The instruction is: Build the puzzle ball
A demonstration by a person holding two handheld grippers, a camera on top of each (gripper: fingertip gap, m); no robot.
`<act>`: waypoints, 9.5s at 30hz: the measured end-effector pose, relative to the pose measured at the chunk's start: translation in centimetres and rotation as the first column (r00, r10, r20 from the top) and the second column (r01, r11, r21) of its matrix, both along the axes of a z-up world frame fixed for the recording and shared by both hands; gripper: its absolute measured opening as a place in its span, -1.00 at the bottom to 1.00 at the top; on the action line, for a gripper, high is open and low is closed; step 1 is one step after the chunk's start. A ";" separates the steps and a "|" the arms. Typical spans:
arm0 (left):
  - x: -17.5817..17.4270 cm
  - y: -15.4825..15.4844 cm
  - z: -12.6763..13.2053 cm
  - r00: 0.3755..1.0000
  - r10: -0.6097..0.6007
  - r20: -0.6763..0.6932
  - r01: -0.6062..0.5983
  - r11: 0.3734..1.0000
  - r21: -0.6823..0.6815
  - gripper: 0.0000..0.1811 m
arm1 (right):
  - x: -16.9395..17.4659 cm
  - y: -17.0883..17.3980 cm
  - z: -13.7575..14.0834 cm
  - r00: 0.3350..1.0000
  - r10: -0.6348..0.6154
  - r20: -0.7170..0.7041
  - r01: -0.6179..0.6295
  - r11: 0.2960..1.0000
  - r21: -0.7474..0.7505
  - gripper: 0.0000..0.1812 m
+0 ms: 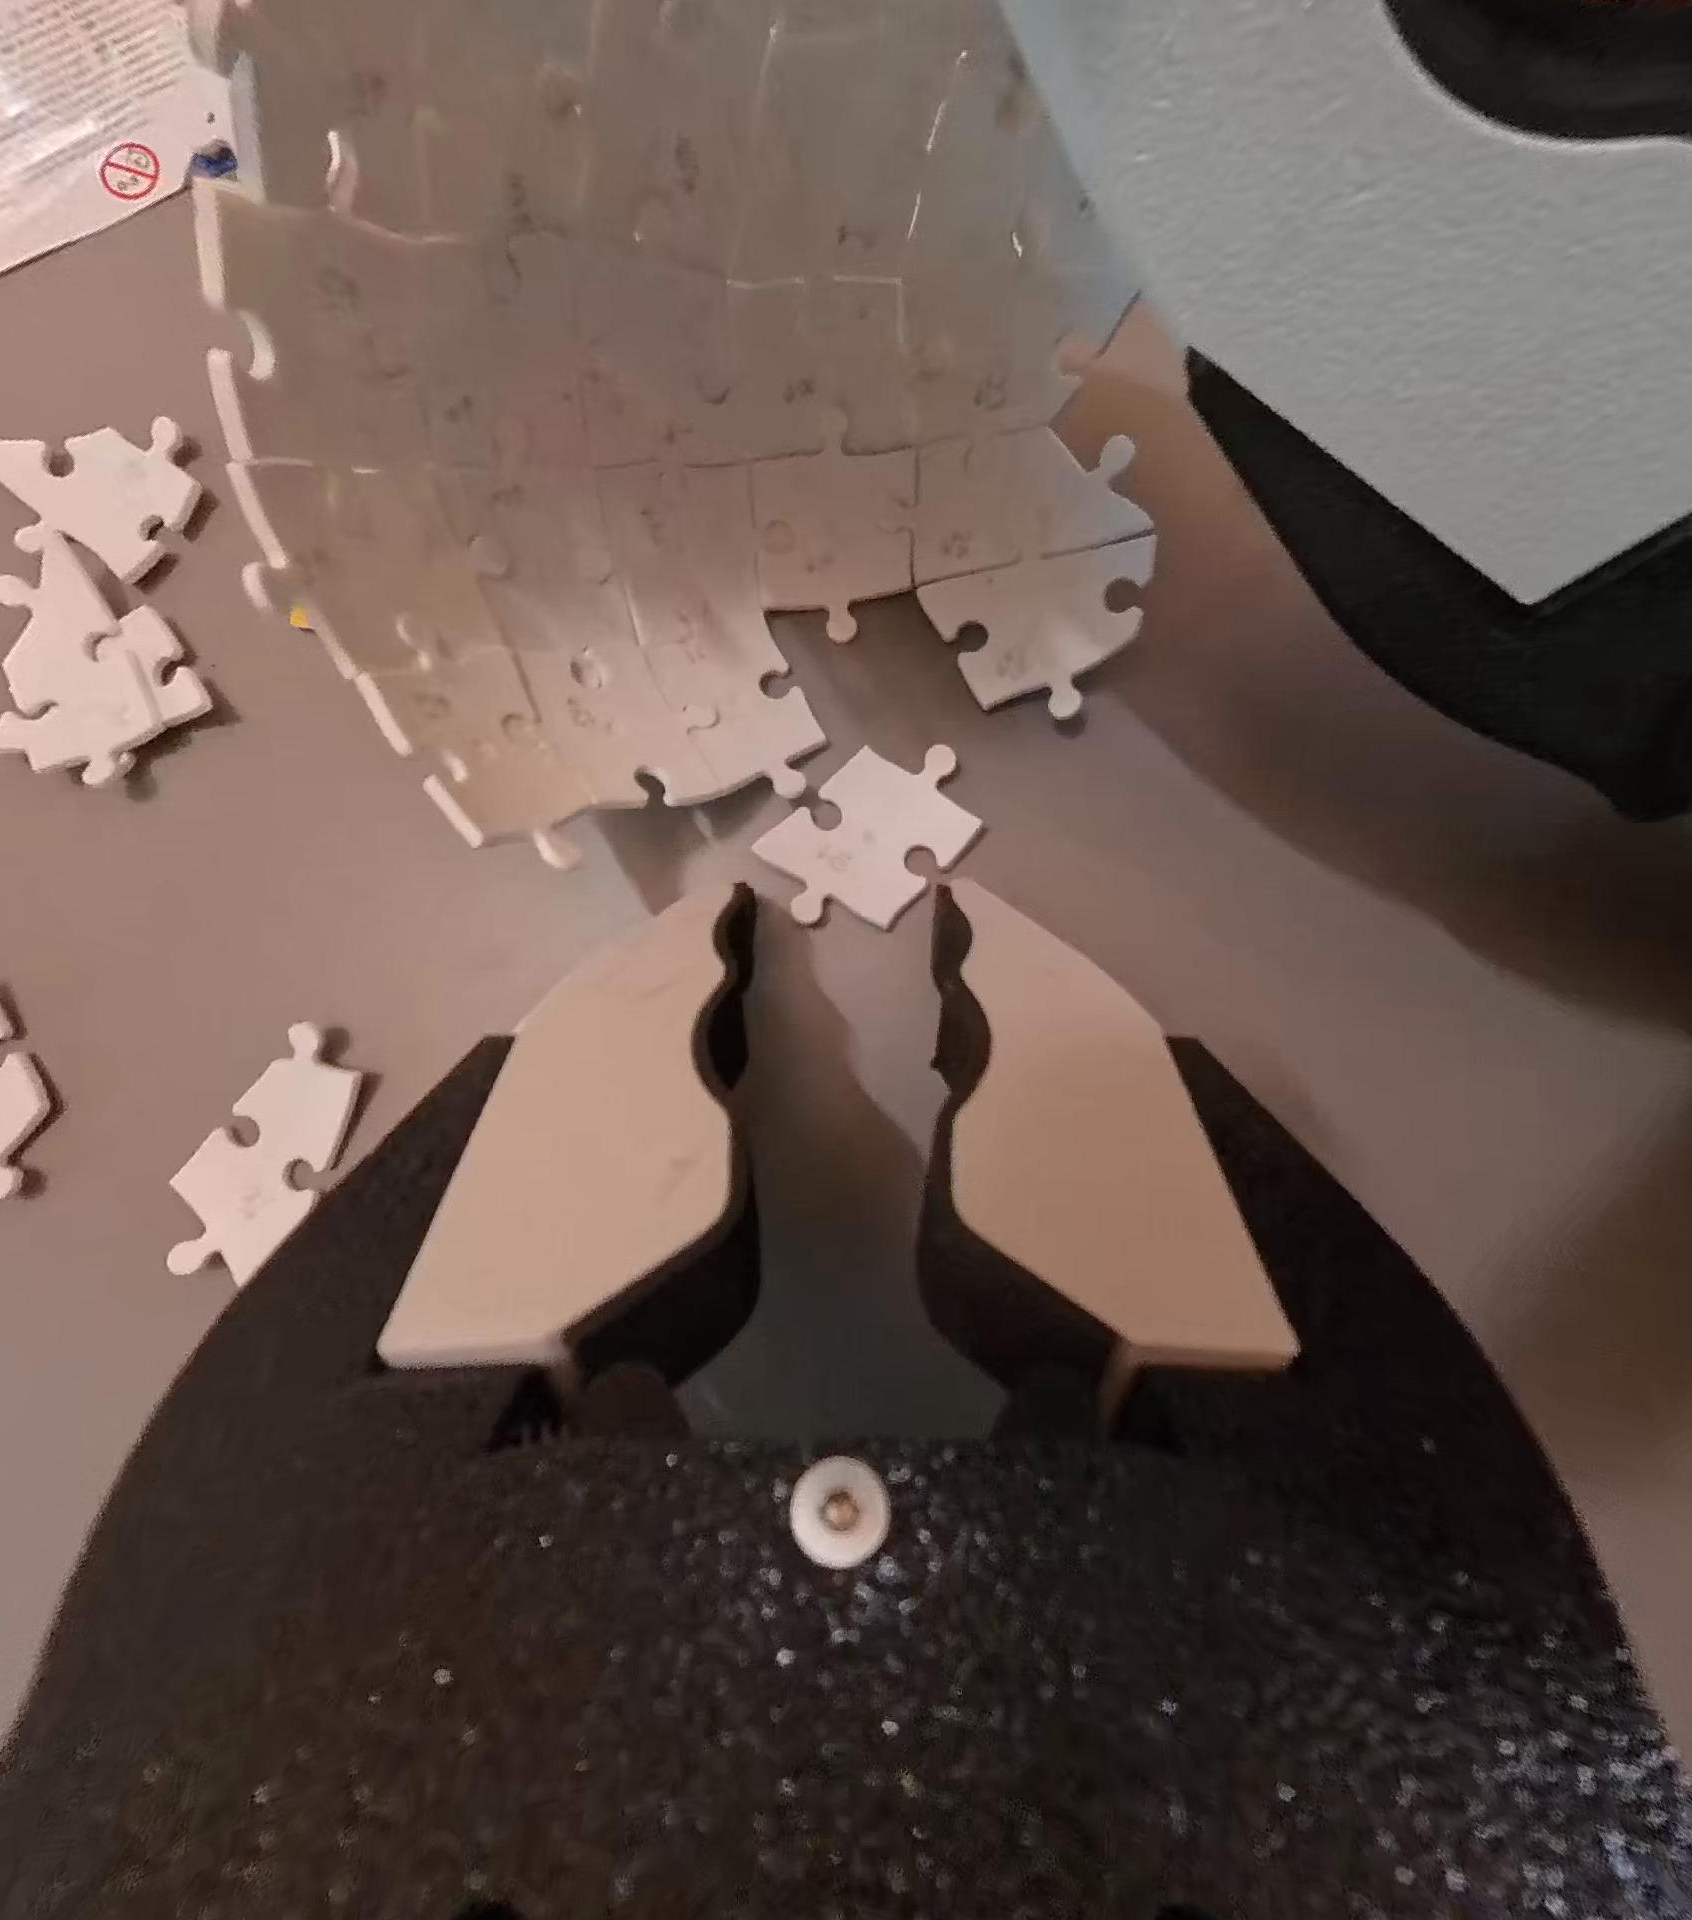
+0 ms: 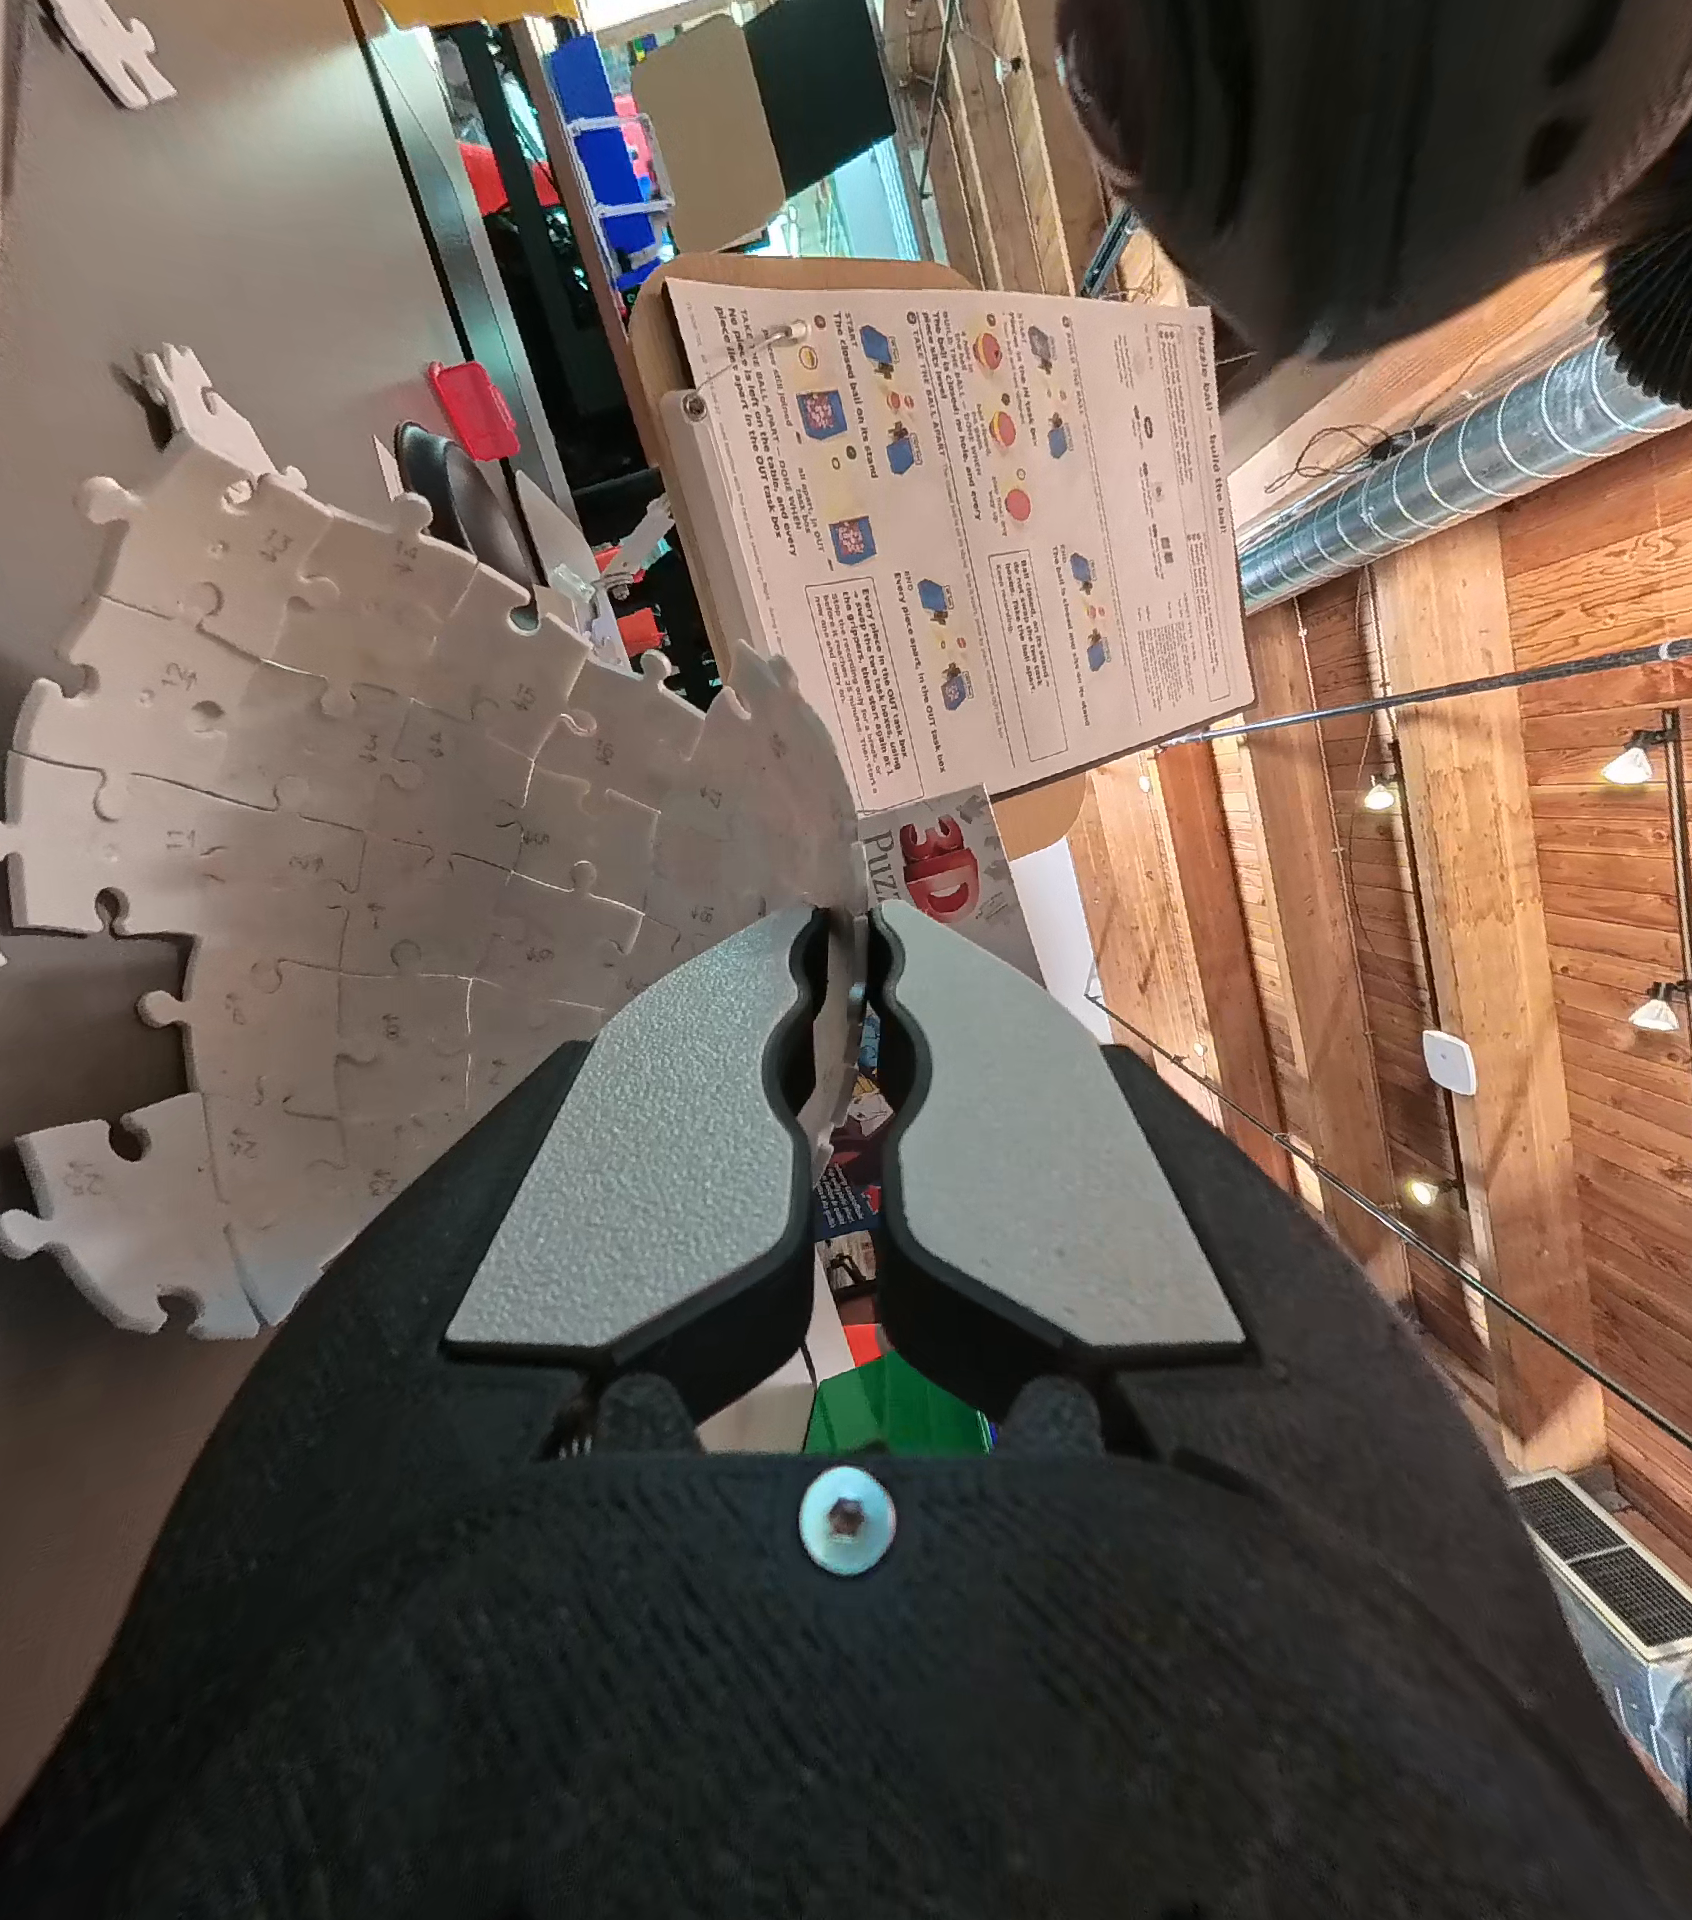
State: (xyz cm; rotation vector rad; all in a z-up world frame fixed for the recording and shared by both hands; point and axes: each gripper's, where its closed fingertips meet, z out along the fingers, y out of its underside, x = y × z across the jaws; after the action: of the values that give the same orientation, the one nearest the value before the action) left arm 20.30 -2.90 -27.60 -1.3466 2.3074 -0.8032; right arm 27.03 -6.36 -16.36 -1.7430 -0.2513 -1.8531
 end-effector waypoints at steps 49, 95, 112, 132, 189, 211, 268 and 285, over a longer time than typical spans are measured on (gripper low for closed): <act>0.4 -0.2 0.0 0.999 0.029 0.015 -0.029 0.999 -0.016 -0.59 | 0.0 -0.1 0.0 1.000 -0.001 -0.008 0.001 1.000 0.009 -0.93; 3.0 -2.1 0.6 0.979 -0.127 0.161 0.123 0.992 0.029 -0.51 | 0.2 -0.4 -0.2 1.000 -0.003 -0.019 0.003 1.000 0.022 -0.93; 3.0 -2.8 0.7 0.994 -0.022 0.110 0.025 0.999 -0.024 -1.00 | 0.1 -0.3 -0.1 1.000 -0.002 -0.023 0.003 1.000 0.028 -0.93; 4.9 -2.7 0.3 0.984 -0.015 0.177 -0.016 0.984 0.176 -1.00 | 0.4 -0.5 -0.3 0.998 -0.001 -0.057 0.005 0.998 0.066 -0.94; 4.6 -1.7 0.3 0.987 0.062 0.145 -0.080 0.990 0.120 -1.00 | 0.4 -0.7 -0.3 0.998 -0.004 -0.064 0.009 0.996 0.084 -0.94; 5.6 -1.9 0.4 0.984 0.046 0.174 -0.069 0.989 0.129 -1.00 | 0.5 -0.8 -0.4 0.997 -0.006 -0.079 0.014 0.995 0.102 -0.94; 4.1 -1.7 0.7 0.971 -0.144 0.191 0.112 0.980 0.167 -0.70 | 0.9 -1.0 -0.4 0.996 -0.003 -0.092 0.014 0.993 0.119 -0.94; 4.0 -1.7 0.3 0.976 -0.158 0.149 0.134 0.978 0.159 -0.95 | 0.9 -1.0 -0.4 0.996 -0.003 -0.092 0.014 0.993 0.121 -0.94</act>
State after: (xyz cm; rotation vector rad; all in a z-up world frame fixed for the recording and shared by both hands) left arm 24.27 -4.63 -27.27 -1.0203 2.3077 -0.7383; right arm 27.91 -7.34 -16.75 -1.7426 -0.0936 -1.7508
